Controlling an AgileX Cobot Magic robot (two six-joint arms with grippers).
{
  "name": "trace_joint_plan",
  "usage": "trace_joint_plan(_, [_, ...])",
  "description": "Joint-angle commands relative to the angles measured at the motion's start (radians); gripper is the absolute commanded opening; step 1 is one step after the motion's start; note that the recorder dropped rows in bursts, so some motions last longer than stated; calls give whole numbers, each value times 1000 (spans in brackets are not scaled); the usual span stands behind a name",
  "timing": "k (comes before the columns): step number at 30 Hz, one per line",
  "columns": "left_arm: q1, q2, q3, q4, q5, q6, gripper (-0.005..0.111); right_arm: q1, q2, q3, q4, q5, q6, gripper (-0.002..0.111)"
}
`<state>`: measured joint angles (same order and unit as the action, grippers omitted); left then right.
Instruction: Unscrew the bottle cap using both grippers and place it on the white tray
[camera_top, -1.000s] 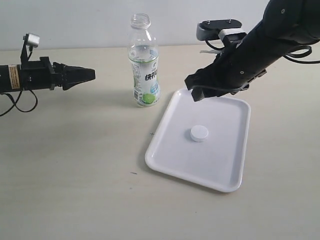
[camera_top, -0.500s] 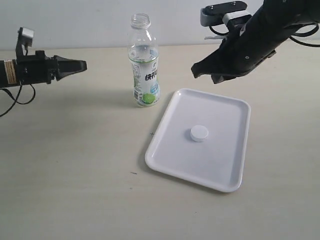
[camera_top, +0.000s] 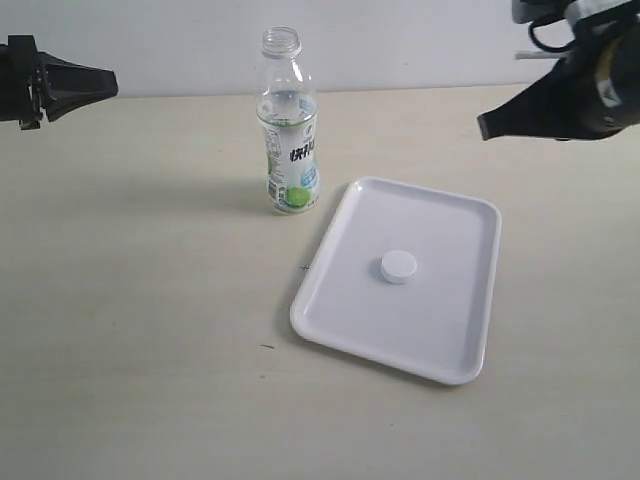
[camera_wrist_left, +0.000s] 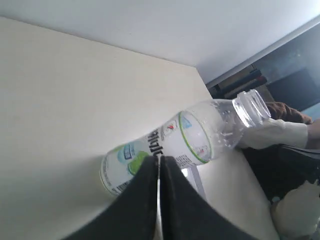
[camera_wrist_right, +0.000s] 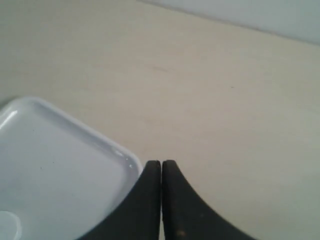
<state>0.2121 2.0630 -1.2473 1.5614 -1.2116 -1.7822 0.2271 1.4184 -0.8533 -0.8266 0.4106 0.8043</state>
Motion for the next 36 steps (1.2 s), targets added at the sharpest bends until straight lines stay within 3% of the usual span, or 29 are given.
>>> trace_joint_plan(1, [-5, -87, 85, -5, -10, -15, 4, -5, -194, 154, -293, -104, 346, 1])
trace_joint_plan(6, [-5, -263, 329, -224, -10, 202, 1, -5, -381, 292, -440, -239, 541, 1])
trace_joint_plan(11, [-5, -615, 828, -547, -10, 680, 0, -5, -601, 470, -458, -311, 561, 0])
trace_joint_plan(16, [-3, -981, 1121, -611, -10, 753, 0, -5, -782, 588, -454, -411, 576, 0])
trace_joint_plan(19, [-3, -1203, 1165, -521, 92, 612, 0, -5, -867, 617, -455, -470, 581, 0])
trace_joint_plan(22, [-3, -1478, 1168, -417, 393, 412, 0, -5, -914, 622, -455, -496, 587, 0])
trace_joint_plan(25, [-3, -1604, 1168, -417, 551, 334, 0, -5, -914, 626, -439, -513, 587, 0])
trace_joint_plan(36, [-3, -1865, 1186, -408, 819, 323, 0, -5, -914, 626, -436, -564, 593, 0])
